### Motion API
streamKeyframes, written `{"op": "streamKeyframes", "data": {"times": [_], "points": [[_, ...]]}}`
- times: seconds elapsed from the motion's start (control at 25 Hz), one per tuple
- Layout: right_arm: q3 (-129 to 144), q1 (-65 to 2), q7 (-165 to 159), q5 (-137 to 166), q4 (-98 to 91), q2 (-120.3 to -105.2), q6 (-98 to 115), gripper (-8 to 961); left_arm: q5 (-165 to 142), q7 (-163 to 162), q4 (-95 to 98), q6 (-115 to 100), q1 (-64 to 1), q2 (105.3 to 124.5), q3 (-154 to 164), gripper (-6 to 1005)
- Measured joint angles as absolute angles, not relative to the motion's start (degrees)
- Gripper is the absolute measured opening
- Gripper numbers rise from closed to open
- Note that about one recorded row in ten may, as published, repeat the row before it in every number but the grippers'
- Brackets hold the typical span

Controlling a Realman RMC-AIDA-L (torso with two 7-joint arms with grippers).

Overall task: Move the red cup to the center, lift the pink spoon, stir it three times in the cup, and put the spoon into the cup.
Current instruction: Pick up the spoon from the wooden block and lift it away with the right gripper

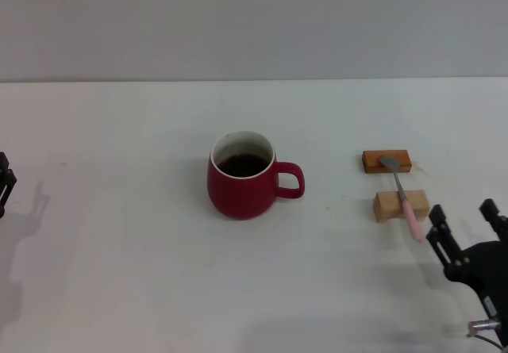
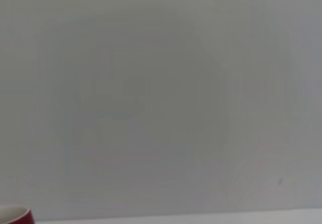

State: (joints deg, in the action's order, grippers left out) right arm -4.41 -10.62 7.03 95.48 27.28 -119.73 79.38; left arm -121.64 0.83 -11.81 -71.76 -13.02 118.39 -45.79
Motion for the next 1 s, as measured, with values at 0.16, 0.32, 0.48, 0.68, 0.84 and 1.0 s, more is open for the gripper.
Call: {"op": "streamKeyframes", "data": {"times": [0.16, 0.32, 0.48, 0.68, 0.84, 1.0], "points": [[-4.39, -11.76, 7.03, 95.52, 27.70, -119.72, 75.27, 739, -121.64, 0.85, -11.77, -71.71, -13.10, 118.39, -45.80, 839], [-4.39, -12.41, 7.03, 95.55, 27.76, -119.71, 73.57, 739, -121.64, 0.86, -11.77, -71.71, -13.13, 118.39, -45.79, 840], [-4.33, -12.66, 7.03, 95.58, 27.73, -119.70, 72.86, 739, -121.64, 0.88, -11.78, -71.77, -13.20, 118.34, -45.79, 840], [-4.39, -13.06, 7.03, 95.59, 27.64, -119.70, 71.61, 739, -121.64, 0.88, -11.78, -71.96, -13.32, 118.31, -45.79, 840], [-4.35, -13.52, 7.03, 95.39, 27.46, -119.71, 70.69, 738, -121.64, 0.88, -11.78, -72.10, -13.39, 118.30, -45.79, 840], [-4.54, -13.63, 7.03, 95.43, 27.44, -119.70, 70.31, 738, -121.64, 0.88, -11.78, -72.15, -13.63, 118.29, -45.79, 840]]}}
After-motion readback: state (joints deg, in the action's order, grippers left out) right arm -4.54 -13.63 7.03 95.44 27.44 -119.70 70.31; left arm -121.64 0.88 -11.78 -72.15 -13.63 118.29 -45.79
